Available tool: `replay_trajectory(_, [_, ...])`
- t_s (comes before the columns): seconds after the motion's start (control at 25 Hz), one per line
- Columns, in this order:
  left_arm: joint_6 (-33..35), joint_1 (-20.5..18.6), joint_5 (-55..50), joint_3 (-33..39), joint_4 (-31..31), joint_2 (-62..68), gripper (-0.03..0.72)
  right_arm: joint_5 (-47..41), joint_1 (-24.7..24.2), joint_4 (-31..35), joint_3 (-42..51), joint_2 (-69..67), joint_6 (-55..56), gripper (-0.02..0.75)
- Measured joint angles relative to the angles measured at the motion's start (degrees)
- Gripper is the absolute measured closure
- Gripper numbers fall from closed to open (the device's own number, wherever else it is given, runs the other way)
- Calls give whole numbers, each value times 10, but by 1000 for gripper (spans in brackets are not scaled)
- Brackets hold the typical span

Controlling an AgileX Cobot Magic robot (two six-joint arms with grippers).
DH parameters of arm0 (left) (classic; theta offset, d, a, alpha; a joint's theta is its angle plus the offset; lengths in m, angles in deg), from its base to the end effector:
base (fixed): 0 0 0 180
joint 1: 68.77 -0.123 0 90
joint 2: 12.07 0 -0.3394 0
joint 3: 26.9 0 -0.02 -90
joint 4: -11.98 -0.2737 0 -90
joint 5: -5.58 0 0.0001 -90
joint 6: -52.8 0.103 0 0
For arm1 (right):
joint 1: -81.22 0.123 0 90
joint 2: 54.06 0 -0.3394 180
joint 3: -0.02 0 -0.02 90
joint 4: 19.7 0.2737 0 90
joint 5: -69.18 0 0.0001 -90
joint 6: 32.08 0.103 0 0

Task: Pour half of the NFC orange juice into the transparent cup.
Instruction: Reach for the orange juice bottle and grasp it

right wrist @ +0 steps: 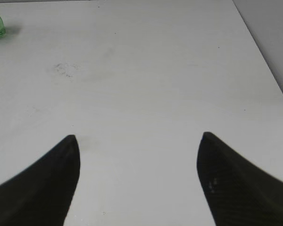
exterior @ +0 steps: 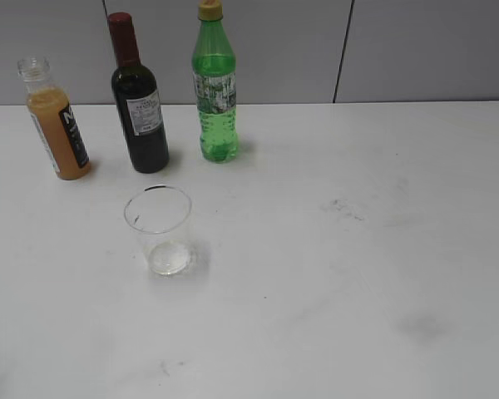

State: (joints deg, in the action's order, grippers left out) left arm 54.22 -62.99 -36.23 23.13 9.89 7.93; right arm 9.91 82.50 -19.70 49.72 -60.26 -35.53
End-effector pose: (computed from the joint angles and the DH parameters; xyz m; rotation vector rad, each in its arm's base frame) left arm 0.0272 -0.0002 0.3130 0.1330 1.9470 -0.0086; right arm -0.0288 -0.0006 0.2858 -0.0830 2.0085 -0.0242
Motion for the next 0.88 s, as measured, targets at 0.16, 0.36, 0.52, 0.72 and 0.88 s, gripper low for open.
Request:
replay_trajectory(0.16, [0,0,74,1,-10,45,62,0,0,0,0,0,0,146])
replay_trajectory(0.36, [0,0,171,1,-34,90,70,0,0,0,0,0,0,146])
replay_trajectory(0.52, [0,0,229,1,-38,135,77,0,0,0,0,0,0,146])
replay_trajectory(0.72, [0,0,304,1,-38,200,81,0,0,0,0,0,0,146])
replay_trajectory(0.88, [0,0,380,1,-26,257,84,0,0,0,0,0,0,146])
